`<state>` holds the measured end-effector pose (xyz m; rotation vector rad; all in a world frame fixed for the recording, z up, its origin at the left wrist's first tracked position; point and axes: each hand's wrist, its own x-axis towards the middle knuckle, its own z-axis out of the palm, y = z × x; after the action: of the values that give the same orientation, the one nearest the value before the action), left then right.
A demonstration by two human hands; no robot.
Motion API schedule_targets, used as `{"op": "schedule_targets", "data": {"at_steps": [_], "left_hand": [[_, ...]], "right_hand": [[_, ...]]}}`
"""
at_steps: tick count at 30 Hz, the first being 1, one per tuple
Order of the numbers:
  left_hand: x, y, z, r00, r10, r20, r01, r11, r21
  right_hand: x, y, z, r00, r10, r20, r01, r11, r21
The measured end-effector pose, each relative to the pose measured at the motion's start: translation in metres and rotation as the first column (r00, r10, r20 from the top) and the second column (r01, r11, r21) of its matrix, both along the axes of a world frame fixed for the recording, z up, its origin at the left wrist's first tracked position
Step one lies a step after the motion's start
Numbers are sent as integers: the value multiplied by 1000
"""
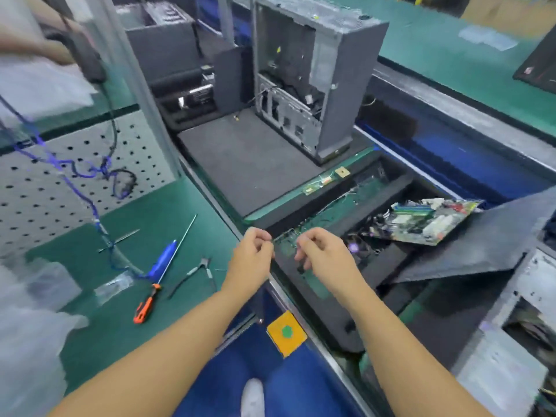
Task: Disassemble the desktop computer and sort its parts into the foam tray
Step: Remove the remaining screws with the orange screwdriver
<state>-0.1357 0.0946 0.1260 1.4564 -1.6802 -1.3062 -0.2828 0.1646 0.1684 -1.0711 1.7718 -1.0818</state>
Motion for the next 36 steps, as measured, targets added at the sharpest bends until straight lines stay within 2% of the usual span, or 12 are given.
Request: {"op": "schedule_targets", "data": {"at_steps": [4, 6, 9, 12, 16, 21, 26, 30, 31, 33, 35, 36], "left_hand": [[80, -35, -42, 923, 192, 334, -189, 981, -43], [120, -50, -64, 790, 198, 580, -201, 978, -61], [170, -62, -92, 547, 61, 835, -219, 973, 72], [201, -67, -116, 458, 3, 889, -239, 964, 120], [217, -69, -138, 480, -94, 872, -205, 955, 216], [223, -60, -152, 421, -195, 886, -107, 959, 262], [205, -50, -142, 605, -203, 770, -148, 921, 359], [171, -43, -108, 803, -104, 587, -94, 950, 298], [161, -41, -98, 865, -86, 494, -66, 958, 281], [137, -38, -70, 986, -43, 162, -11, 949, 314], [115, -38, -40, 975, 13, -220, 76, 917, 391], [106, -40, -28, 943, -3, -333, 141, 910, 391]], "right_hand": [[59, -46, -27, 993, 108, 54, -113, 988, 103], [87, -64, -43, 979, 186, 81, -197, 966, 169], [126, -86, -65, 958, 253, 131, -280, 926, 253], [153, -101, -80, 945, 285, 159, -321, 899, 297], [171, -105, -92, 943, 291, 162, -331, 878, 346], [167, -100, -101, 944, 302, 132, -330, 867, 373], [155, -91, -105, 918, 396, -15, -368, 866, 339], [149, -84, -100, 884, 458, -96, -414, 861, 296], [146, -81, -98, 855, 492, -161, -446, 858, 253], [138, -75, -86, 803, 538, -258, -515, 843, 156], [123, -71, -74, 783, 531, -322, -543, 838, 62], [113, -69, -68, 781, 500, -373, -534, 846, 17]]}}
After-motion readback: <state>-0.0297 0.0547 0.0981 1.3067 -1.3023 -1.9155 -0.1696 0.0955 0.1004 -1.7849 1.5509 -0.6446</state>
